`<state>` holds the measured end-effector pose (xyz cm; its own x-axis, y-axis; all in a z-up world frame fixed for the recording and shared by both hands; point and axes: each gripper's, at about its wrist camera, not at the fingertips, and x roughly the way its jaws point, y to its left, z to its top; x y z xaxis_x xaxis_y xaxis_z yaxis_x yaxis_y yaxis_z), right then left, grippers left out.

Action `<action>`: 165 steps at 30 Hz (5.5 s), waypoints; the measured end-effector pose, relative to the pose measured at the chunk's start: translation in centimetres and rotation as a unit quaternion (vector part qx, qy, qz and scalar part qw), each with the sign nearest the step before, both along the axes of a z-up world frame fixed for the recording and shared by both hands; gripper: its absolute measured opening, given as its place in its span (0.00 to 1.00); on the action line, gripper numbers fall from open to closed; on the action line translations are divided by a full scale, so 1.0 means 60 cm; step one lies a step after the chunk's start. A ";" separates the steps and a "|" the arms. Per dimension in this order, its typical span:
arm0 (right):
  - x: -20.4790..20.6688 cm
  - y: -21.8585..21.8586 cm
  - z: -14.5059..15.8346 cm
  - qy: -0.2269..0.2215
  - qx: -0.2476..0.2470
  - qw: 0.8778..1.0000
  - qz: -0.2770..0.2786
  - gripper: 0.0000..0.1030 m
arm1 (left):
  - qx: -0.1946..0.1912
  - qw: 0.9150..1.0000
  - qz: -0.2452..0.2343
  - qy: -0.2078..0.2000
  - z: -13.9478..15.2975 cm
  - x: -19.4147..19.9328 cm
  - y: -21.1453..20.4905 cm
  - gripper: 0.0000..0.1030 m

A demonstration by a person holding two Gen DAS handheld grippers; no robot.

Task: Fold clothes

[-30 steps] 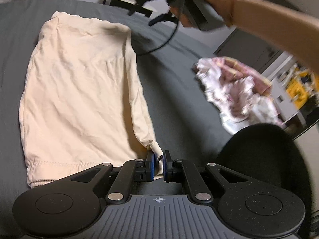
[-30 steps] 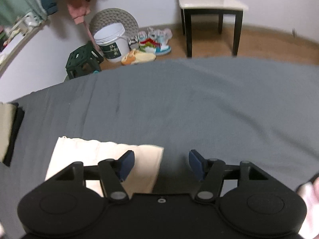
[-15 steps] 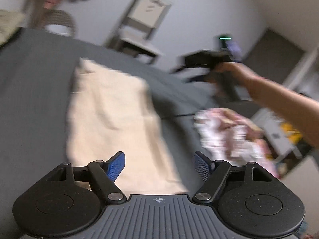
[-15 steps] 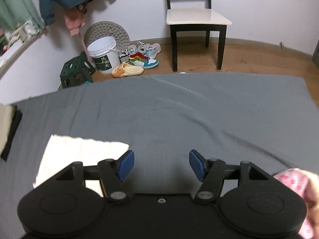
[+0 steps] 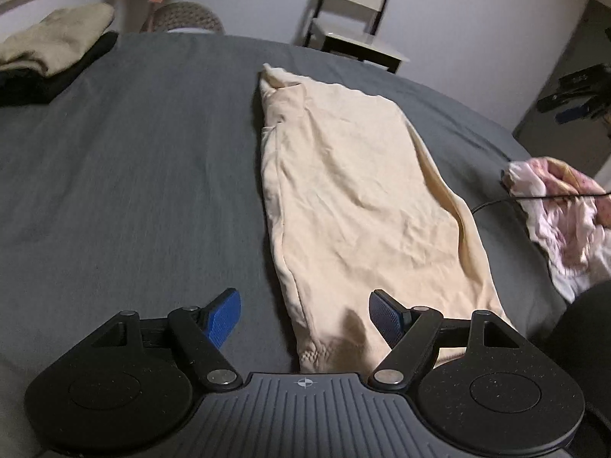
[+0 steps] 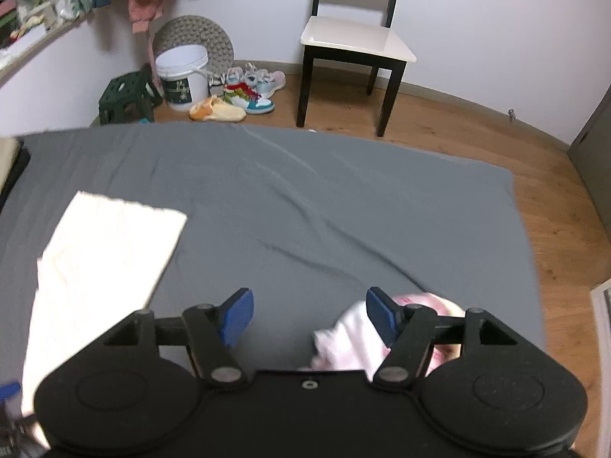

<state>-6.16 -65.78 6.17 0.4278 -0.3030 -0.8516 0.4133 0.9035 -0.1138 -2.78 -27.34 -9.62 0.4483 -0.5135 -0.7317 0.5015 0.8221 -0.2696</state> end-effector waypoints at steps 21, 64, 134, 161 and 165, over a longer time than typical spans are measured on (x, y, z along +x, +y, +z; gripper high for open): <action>-0.128 0.253 0.136 -0.019 -0.007 0.993 0.113 0.68 | 0.175 0.884 -0.305 -0.307 0.029 -0.131 -0.014 0.72; -0.119 0.256 -0.014 -0.062 0.075 0.991 0.087 0.59 | 0.280 0.855 -0.319 -0.296 0.034 -0.186 -0.018 0.27; 0.109 0.104 -0.250 -0.166 0.316 0.933 0.041 0.53 | 0.121 0.962 -0.244 0.001 0.047 0.366 -0.172 0.18; 0.037 0.094 -0.151 -0.231 0.170 0.957 0.044 0.57 | -0.015 0.968 -0.251 -0.017 0.092 0.171 -0.056 0.18; -0.021 0.079 -0.093 -0.256 0.095 0.960 0.054 0.58 | 0.032 0.959 -0.279 -0.027 0.093 0.092 -0.025 0.24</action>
